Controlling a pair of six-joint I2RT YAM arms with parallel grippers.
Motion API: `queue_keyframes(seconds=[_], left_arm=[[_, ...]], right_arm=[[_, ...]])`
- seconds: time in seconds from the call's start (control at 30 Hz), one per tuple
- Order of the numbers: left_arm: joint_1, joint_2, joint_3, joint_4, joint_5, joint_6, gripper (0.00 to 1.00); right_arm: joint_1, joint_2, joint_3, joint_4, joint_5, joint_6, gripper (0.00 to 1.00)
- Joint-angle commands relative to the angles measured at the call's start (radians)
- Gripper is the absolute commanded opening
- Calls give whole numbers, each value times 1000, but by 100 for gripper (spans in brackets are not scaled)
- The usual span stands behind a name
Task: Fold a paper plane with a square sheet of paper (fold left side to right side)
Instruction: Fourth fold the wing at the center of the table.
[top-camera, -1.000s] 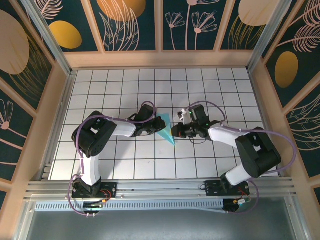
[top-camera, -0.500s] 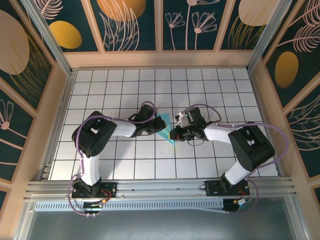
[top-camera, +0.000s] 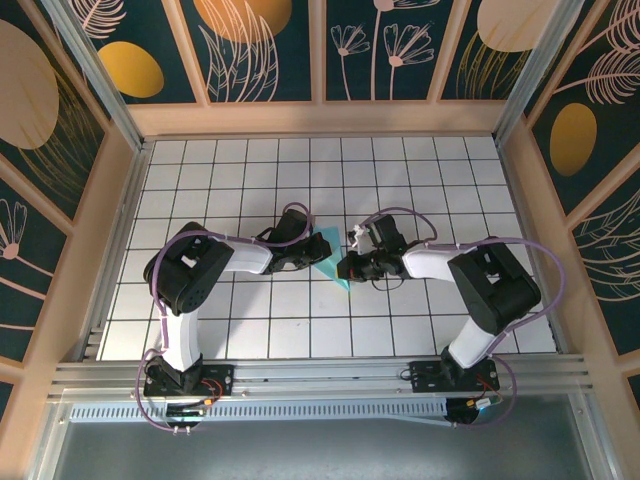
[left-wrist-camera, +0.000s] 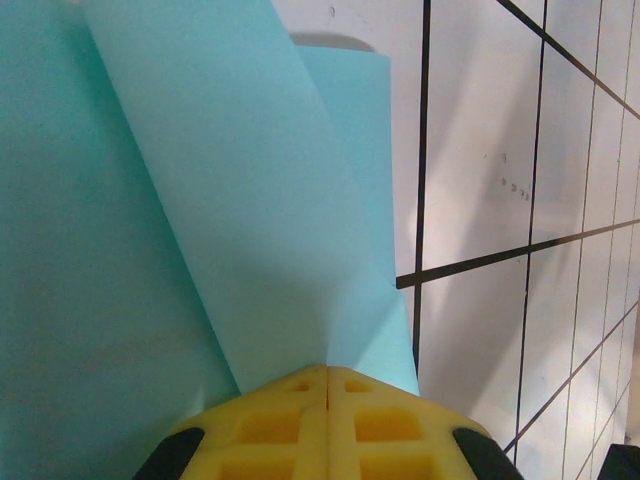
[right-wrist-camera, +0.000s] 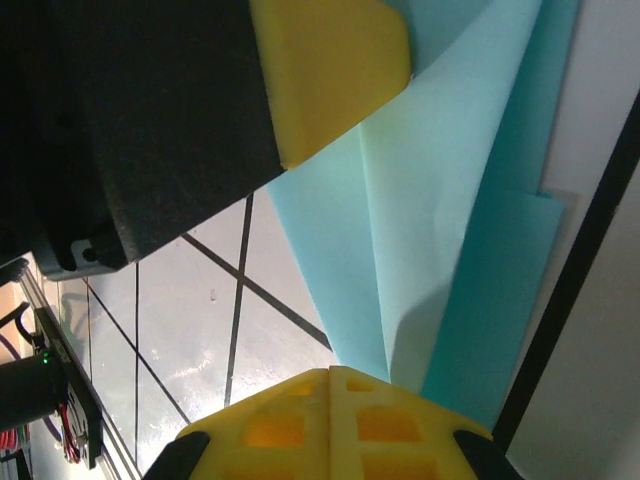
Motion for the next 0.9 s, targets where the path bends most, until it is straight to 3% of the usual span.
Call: queue_keyframes(seconds=[0.0, 0.87], left_arm=[[2, 29, -12, -87, -49, 20, 6], [3, 34, -12, -87, -49, 21, 6]], right_arm=[[4, 17, 28, 9, 38, 19, 0], [1, 48, -1, -29, 72, 4, 0]])
